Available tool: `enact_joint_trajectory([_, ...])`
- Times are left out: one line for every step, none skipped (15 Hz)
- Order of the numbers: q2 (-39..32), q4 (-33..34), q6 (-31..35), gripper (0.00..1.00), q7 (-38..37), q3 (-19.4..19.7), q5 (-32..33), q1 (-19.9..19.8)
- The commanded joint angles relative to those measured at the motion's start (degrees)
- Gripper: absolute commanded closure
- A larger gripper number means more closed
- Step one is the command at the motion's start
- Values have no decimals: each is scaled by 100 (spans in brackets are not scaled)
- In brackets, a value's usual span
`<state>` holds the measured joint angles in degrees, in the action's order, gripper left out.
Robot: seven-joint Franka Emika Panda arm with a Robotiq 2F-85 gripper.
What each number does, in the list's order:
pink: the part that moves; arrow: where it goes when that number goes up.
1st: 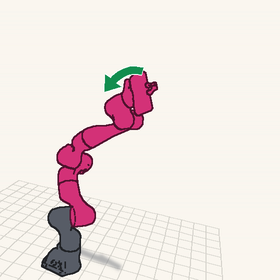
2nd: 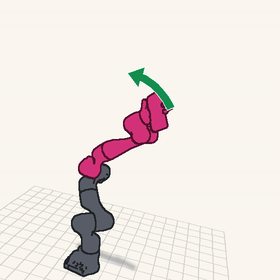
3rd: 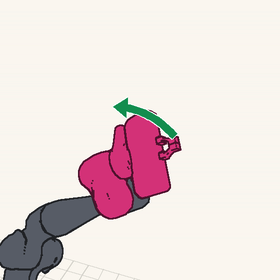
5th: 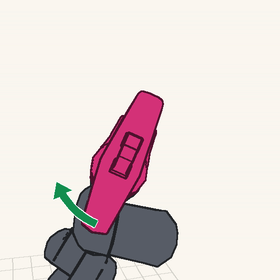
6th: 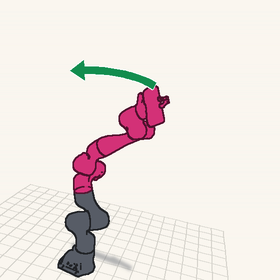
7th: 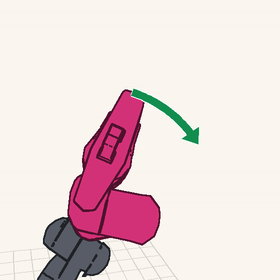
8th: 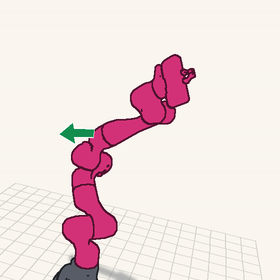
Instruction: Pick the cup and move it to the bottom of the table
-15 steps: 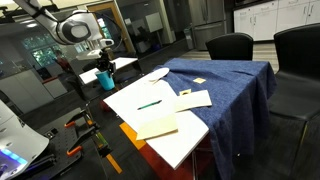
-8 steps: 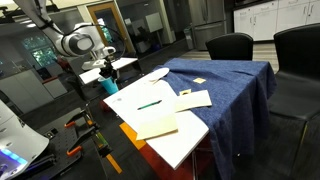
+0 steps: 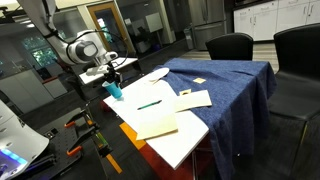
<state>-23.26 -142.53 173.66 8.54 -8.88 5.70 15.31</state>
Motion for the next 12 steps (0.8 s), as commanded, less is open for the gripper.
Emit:
enact_joint_trajectory([-162, 139, 127, 66, -327, 256, 230, 269])
enact_joint_trajectory([-185, 161, 116, 60, -385, 299, 247, 325])
enact_joint_trajectory([-191, 173, 97, 53, -392, 290, 241, 334])
enact_joint_trajectory([-169, 168, 82, 45, -389, 282, 234, 346])
enact_joint_trajectory([-149, 158, 73, 38, -374, 252, 222, 330])
enact_joint_trajectory([-85, 132, 47, 30, -370, 224, 207, 317])
enact_joint_trajectory([-37, 111, 33, 23, -359, 199, 196, 299])
enact_joint_trajectory([47, 76, -2, 15, -366, 176, 176, 284])
enact_joint_trajectory([106, 57, -34, 8, -344, 125, 152, 236])
enact_joint_trajectory([226, 23, -130, 2, -340, 67, 112, 183])
enact_joint_trajectory([315, 8, -196, 0, -382, 118, 129, 230])
enact_joint_trajectory([429, -18, -250, 0, -374, 64, 102, 176])
